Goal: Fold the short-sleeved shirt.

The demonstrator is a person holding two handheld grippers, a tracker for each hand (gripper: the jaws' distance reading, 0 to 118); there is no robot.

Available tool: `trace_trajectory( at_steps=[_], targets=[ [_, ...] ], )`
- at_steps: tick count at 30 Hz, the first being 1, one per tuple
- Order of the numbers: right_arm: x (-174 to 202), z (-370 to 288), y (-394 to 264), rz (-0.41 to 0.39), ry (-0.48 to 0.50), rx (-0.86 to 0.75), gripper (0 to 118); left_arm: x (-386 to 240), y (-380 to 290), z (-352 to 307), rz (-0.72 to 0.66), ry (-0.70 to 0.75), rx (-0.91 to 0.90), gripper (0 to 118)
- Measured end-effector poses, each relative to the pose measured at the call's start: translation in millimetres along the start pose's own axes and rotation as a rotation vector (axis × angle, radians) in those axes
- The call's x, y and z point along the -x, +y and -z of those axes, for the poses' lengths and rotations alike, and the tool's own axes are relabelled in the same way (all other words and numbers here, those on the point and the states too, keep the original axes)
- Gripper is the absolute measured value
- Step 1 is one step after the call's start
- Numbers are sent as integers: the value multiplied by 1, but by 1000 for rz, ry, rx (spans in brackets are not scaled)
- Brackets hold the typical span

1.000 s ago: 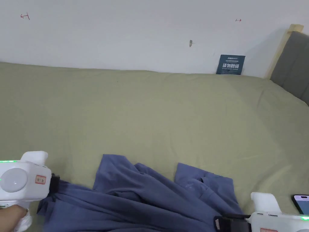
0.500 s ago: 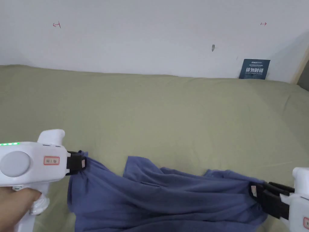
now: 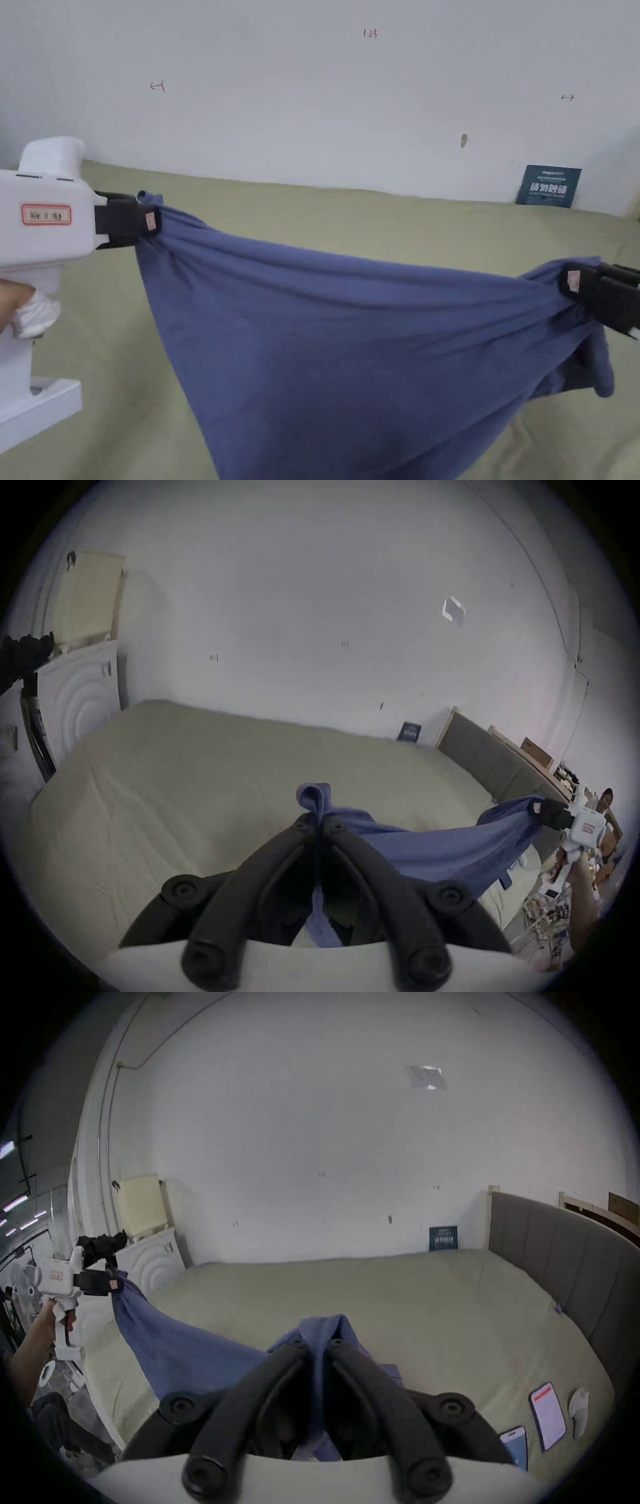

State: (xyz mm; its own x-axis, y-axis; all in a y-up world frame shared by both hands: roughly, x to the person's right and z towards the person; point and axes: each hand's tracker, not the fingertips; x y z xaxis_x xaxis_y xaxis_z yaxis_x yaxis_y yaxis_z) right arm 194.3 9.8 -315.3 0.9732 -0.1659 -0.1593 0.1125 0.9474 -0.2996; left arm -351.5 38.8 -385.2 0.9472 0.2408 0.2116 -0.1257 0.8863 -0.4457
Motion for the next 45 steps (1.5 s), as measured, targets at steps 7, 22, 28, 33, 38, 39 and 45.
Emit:
trace_trajectory(
  at_steps=[7,22,28,33,38,39,45],
  targets=[
    [-1,13,48,-28,2,-84,3,-1,34,-11,-2,-17,-96,3],
    [15,82,149,-114,-84,-171,3,-24,111,18,123,100,-187,3],
    [9,115,159,-121,-93,-216,3,-23,124,36,114,126,-231,3],
    [5,140,140,-118,-115,-215,3,-27,97,60,141,201,-301,3],
    [7,150,86,-123,-164,-221,3,-26,46,94,163,262,-298,3],
    [5,151,74,-117,-173,-214,3,-24,36,99,153,266,-292,3],
    [-7,143,-24,-94,-210,-167,3,-15,-70,98,101,283,-289,3]
  ],
)
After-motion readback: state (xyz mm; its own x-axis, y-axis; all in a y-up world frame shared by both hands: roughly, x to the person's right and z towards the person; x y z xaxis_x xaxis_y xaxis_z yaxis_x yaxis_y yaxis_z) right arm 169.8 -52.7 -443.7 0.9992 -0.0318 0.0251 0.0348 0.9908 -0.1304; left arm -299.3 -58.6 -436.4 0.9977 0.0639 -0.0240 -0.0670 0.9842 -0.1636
